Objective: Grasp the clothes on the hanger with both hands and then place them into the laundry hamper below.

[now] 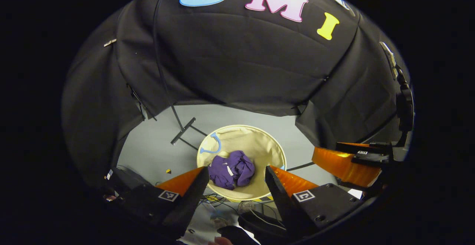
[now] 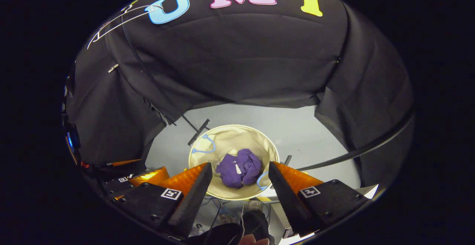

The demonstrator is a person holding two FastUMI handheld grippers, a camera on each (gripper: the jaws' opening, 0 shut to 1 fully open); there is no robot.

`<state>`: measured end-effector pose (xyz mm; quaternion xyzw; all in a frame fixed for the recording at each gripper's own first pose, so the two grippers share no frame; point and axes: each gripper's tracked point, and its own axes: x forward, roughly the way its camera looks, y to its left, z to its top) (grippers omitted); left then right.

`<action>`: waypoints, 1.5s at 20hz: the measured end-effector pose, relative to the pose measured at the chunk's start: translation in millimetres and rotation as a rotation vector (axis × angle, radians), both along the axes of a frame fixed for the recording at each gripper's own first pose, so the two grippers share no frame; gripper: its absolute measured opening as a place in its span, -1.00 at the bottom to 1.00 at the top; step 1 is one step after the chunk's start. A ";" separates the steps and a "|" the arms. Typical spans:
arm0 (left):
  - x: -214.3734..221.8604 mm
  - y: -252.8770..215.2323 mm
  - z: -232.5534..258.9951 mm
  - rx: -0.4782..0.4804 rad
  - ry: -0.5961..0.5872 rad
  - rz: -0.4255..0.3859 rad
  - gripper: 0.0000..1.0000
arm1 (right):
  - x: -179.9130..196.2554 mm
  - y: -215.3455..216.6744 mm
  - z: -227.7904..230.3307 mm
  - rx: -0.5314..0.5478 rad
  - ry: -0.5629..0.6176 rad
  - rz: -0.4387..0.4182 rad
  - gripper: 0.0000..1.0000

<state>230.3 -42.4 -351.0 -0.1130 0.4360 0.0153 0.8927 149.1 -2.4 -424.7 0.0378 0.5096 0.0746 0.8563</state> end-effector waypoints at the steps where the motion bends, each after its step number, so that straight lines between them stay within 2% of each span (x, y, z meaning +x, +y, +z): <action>1: -5.1 2.1 10.8 0.005 -0.026 -0.009 0.92 | 0.9 3.7 14.8 0.000 -0.031 -0.005 0.98; 7: -25.1 17.5 79.7 0.031 -0.190 -0.010 0.92 | 9.8 18.1 95.4 -0.013 -0.240 -0.029 0.97; 9: -32.0 23.8 105.8 0.039 -0.247 -0.014 0.86 | 8.7 21.7 130.4 -0.008 -0.310 -0.050 0.97; 11: -40.1 29.0 132.5 0.053 -0.308 -0.021 0.92 | 8.7 27.9 163.6 0.001 -0.380 -0.065 0.97; 20: -75.8 42.1 247.7 0.066 -0.554 -0.064 0.89 | -17.0 38.5 280.9 -0.009 -0.648 -0.056 0.97; 27: -109.0 61.1 317.2 0.096 -0.721 -0.025 0.91 | -30.2 38.4 369.8 -0.034 -0.855 -0.056 0.96; 28: -112.4 62.8 329.2 0.098 -0.747 -0.025 0.91 | -31.9 38.3 383.1 -0.036 -0.887 -0.057 0.87; 29: -115.6 64.2 339.8 0.102 -0.768 -0.023 0.84 | -33.6 38.0 396.9 -0.042 -0.919 -0.061 1.00; 30: -117.4 63.4 351.2 0.104 -0.789 -0.024 0.84 | -34.6 37.3 409.0 -0.050 -0.949 -0.062 1.00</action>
